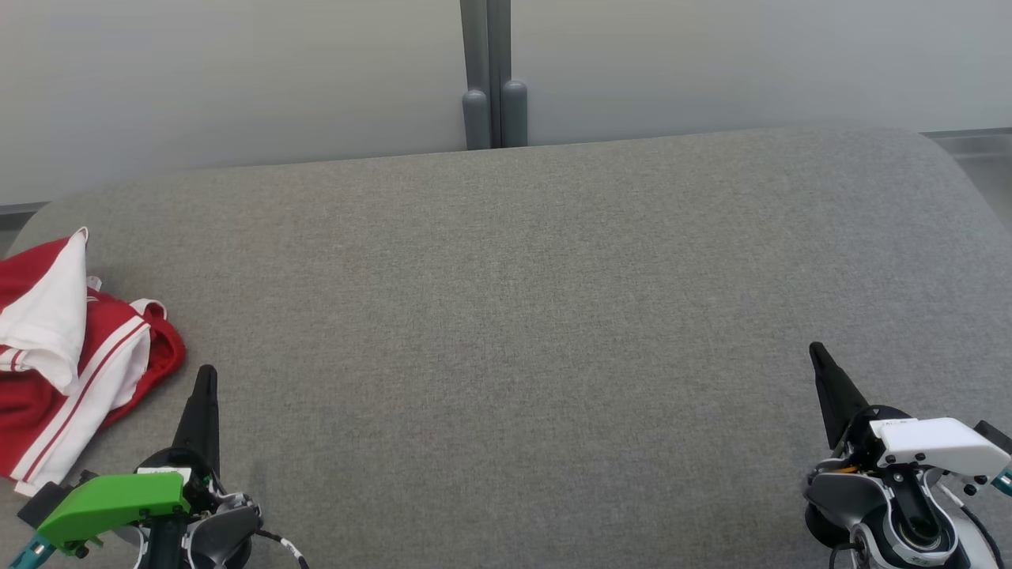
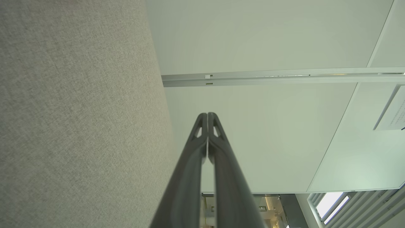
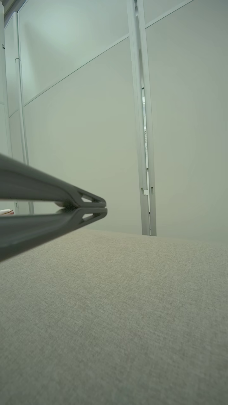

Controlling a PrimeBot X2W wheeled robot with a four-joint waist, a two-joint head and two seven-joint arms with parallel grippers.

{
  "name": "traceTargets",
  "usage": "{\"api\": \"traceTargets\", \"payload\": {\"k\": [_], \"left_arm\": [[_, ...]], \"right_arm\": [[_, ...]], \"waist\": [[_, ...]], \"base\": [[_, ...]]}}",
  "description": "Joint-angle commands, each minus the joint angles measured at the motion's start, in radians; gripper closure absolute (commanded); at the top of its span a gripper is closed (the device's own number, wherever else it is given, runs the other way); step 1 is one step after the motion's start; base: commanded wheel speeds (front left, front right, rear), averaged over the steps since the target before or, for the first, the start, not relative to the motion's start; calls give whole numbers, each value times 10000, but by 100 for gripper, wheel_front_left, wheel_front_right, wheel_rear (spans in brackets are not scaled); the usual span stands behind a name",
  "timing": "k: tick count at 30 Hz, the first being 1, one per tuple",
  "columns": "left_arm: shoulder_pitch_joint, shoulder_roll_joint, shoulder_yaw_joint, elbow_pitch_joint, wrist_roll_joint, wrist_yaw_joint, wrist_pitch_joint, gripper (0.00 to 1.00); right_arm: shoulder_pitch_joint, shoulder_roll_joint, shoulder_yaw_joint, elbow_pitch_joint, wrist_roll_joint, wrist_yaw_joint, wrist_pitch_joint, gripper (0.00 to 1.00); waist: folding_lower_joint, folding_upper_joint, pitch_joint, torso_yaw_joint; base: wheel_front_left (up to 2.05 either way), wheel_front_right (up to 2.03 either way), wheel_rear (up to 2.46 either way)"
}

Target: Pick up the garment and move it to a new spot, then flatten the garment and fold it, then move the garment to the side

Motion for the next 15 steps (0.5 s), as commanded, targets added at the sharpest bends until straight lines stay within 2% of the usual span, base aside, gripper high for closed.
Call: {"api": "traceTargets", "payload": {"k": [1, 15], "left_arm": [[-138, 71, 14, -28, -15, -60, 26, 100], [-138, 71, 14, -28, -15, -61, 26, 100]], "right_arm": [[-50, -42, -13, -30, 60, 4, 35, 100], [-50, -42, -12, -30, 60, 4, 34, 100]], "waist": [[0, 0, 0, 0], [0, 0, 0, 0]], "base": [[0, 0, 0], [0, 0, 0]]}}
